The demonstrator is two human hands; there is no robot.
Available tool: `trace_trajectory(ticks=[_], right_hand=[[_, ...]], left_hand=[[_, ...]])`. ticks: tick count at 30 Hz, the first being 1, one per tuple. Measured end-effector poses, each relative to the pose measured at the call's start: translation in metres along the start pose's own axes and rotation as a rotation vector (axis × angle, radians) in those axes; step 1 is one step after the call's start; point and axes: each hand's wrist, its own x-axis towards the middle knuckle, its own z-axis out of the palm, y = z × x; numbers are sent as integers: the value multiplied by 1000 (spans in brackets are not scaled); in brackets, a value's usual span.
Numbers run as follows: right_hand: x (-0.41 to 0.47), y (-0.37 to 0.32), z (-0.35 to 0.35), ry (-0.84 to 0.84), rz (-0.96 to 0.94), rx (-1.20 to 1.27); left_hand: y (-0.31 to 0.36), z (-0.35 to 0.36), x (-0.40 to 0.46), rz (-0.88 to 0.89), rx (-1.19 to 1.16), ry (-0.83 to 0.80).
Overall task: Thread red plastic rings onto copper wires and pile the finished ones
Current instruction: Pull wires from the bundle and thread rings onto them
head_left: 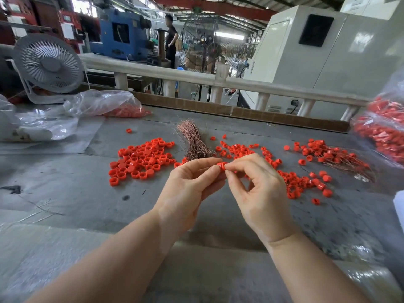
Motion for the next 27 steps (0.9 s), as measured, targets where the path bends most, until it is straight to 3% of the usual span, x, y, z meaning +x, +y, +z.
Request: trace_trajectory(ticks=[27], right_hand=[[1,-1,0,9,91,39]], left_hand=[[2,1,-3,21,67,-31]])
